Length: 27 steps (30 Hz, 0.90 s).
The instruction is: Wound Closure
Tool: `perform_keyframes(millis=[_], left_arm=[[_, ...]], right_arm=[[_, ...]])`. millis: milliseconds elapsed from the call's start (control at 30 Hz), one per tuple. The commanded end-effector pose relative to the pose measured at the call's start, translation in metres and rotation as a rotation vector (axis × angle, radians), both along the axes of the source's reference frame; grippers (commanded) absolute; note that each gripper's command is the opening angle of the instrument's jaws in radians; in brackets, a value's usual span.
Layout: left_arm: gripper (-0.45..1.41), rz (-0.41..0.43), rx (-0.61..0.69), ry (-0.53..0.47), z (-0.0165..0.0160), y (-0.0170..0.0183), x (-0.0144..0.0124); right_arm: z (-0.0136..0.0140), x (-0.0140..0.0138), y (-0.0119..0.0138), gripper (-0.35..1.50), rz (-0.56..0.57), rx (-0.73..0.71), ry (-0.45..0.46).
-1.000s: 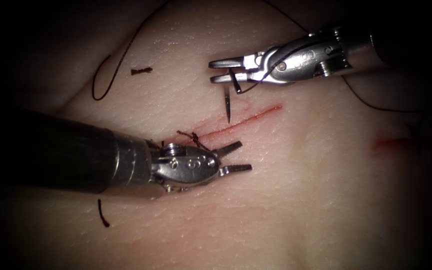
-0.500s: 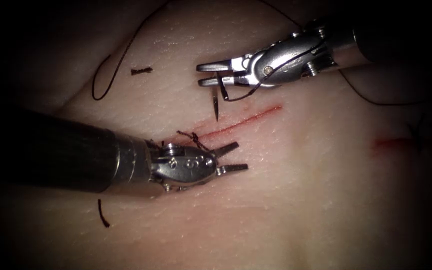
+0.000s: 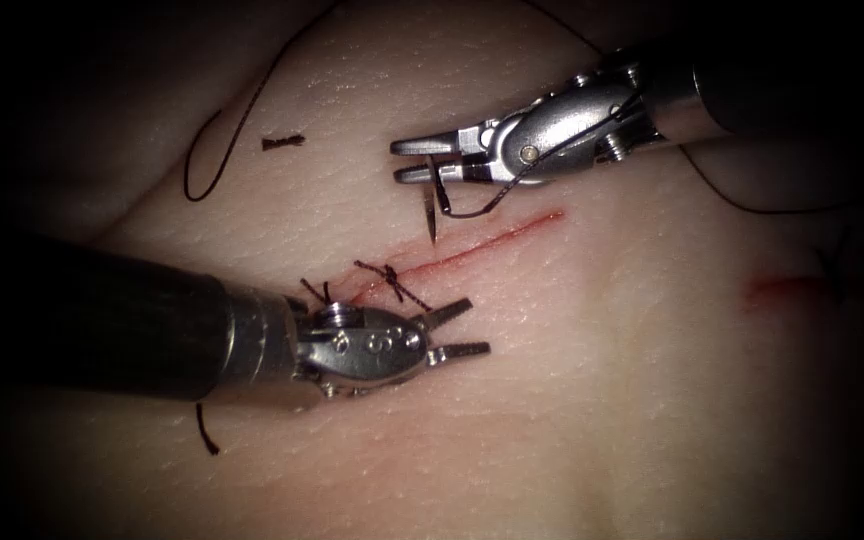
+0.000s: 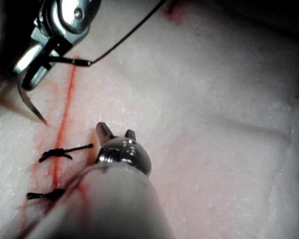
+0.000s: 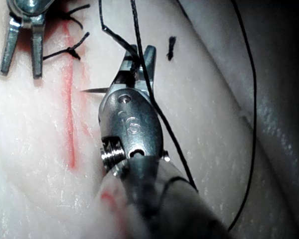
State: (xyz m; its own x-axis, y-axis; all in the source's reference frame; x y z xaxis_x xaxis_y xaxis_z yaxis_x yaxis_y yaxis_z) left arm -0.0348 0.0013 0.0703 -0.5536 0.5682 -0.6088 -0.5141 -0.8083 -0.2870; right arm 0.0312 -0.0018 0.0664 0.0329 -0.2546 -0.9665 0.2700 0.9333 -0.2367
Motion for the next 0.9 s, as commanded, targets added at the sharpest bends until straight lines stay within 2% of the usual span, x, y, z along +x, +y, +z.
perform_keyframes(millis=[33,900], left_arm=[[0.32,0.002,0.003,0.001,0.0005,-0.0005,-0.0005],[0.32,0.002,0.003,0.001,0.0004,-0.0006,-0.0004]], right_arm=[[0.0004,0.0007,-0.0002,-0.35,-0.003,0.001,0.0],[0.0004,-0.0003,-0.0005,-0.35,-0.008,-0.027,0.004]])
